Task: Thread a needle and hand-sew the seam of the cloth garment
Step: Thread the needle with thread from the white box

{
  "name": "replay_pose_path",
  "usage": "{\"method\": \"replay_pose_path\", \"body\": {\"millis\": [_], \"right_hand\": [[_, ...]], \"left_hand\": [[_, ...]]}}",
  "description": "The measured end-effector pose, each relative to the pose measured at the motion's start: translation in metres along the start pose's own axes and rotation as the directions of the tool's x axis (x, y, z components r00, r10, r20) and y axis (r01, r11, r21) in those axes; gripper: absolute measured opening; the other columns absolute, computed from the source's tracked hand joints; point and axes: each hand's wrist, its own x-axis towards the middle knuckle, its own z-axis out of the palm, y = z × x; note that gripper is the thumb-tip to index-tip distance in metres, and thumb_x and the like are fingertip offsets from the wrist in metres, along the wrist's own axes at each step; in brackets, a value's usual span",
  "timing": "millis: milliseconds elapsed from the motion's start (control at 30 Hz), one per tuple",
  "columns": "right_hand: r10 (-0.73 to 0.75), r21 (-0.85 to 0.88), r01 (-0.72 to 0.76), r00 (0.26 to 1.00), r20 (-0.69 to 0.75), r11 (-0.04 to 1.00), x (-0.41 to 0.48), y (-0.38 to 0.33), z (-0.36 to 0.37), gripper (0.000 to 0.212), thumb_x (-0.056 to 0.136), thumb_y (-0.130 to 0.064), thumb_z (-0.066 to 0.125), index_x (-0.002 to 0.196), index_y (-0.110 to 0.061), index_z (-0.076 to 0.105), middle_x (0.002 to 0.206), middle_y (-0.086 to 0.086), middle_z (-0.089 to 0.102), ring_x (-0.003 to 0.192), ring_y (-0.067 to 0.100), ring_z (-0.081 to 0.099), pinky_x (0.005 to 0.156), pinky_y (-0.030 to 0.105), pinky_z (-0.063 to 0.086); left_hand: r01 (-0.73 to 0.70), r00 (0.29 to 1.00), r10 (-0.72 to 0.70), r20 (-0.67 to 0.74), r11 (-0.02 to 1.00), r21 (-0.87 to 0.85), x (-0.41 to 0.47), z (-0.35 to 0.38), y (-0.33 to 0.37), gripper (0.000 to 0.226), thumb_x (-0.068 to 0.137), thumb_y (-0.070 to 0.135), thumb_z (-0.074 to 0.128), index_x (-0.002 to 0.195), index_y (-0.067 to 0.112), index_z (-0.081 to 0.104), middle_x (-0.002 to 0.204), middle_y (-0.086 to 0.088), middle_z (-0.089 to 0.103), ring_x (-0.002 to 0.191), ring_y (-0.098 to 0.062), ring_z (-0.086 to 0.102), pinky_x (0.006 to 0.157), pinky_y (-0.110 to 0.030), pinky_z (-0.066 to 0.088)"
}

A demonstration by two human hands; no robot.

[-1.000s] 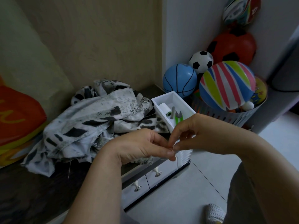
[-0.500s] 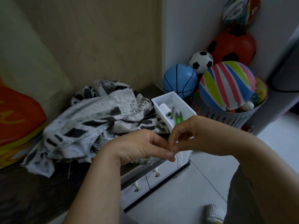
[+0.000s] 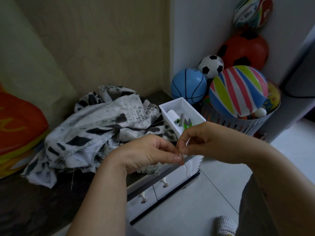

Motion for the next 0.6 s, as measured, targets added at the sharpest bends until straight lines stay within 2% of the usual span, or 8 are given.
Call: {"method": "replay_pose_path", "body": {"millis": [100,167,233,300,400,500,600], "right_hand": [[-0.006,0.132,0.011,0.999,-0.037,0.991,0.002,0.006,0.001,0.012,0.089,-0.023,0.059,0.100,-0.027,0.061,0.087,-0.019,0.067,0.077,0.001,0.065,0.069,0.014,0.051],[0.049,0.369,-0.012,0.995,-0.090,0.929,0.005,0.010,0.004,0.021,0.090,-0.023,0.058,0.110,-0.029,0.056,0.094,-0.013,0.068,0.076,0.009,0.067,0.070,0.022,0.055],[0.132,0.660,-0.052,0.989,-0.072,0.749,0.010,0.012,0.010,0.030,0.089,-0.019,0.057,0.118,-0.026,0.054,0.087,-0.006,0.070,0.071,0.014,0.065,0.067,0.024,0.055],[0.128,0.827,-0.085,0.992,0.015,0.556,0.014,0.008,0.018,0.041,0.082,-0.019,0.059,0.122,-0.016,0.054,0.087,0.004,0.069,0.071,0.017,0.063,0.065,0.025,0.054],[0.074,0.892,-0.071,0.996,0.042,0.447,0.020,0.005,0.027,0.040,0.077,-0.019,0.060,0.115,-0.005,0.057,0.083,0.010,0.067,0.069,0.017,0.063,0.063,0.024,0.054],[0.134,0.913,-0.008,0.990,-0.051,0.408,0.026,0.005,0.030,0.025,0.074,-0.018,0.062,0.096,-0.005,0.060,0.068,0.006,0.060,0.060,0.013,0.057,0.057,0.020,0.052],[0.162,0.924,0.048,0.980,-0.117,0.381,0.030,0.005,0.032,0.010,0.082,-0.015,0.060,0.083,-0.006,0.057,0.059,0.003,0.049,0.053,0.010,0.045,0.050,0.016,0.044]], "left_hand": [[0.007,0.996,-0.016,-0.091,0.996,-0.091,0.002,0.000,0.001,0.005,0.079,0.015,0.071,0.081,0.019,0.074,0.079,0.007,0.072,0.068,0.001,0.057,0.064,-0.016,0.039],[-0.035,0.974,-0.012,-0.227,0.979,-0.203,0.004,0.002,0.003,0.010,0.083,0.006,0.067,0.080,0.016,0.069,0.067,0.010,0.069,0.056,0.006,0.056,0.052,-0.009,0.039],[-0.089,0.942,-0.010,-0.336,0.956,-0.280,0.005,0.004,0.005,0.010,0.083,0.005,0.066,0.080,0.015,0.066,0.062,0.013,0.068,0.052,0.009,0.057,0.047,-0.005,0.039],[-0.130,0.921,-0.009,-0.390,0.936,-0.328,0.006,0.006,0.006,0.007,0.083,0.006,0.067,0.081,0.013,0.067,0.065,0.011,0.070,0.054,0.008,0.061,0.046,-0.004,0.039],[-0.172,0.899,-0.012,-0.439,0.911,-0.376,0.008,0.007,0.008,0.008,0.084,0.004,0.065,0.083,0.011,0.067,0.062,0.010,0.067,0.051,0.006,0.060,0.044,-0.005,0.039],[-0.194,0.884,-0.005,-0.468,0.906,-0.376,0.009,0.008,0.009,0.008,0.086,0.007,0.064,0.084,0.014,0.067,0.057,0.014,0.064,0.048,0.010,0.055,0.045,-0.005,0.038],[-0.200,0.865,-0.027,-0.502,0.897,-0.395,0.012,0.006,0.006,0.010,0.084,0.013,0.064,0.079,0.021,0.068,0.062,0.016,0.065,0.050,0.007,0.052,0.051,-0.016,0.037]]}}
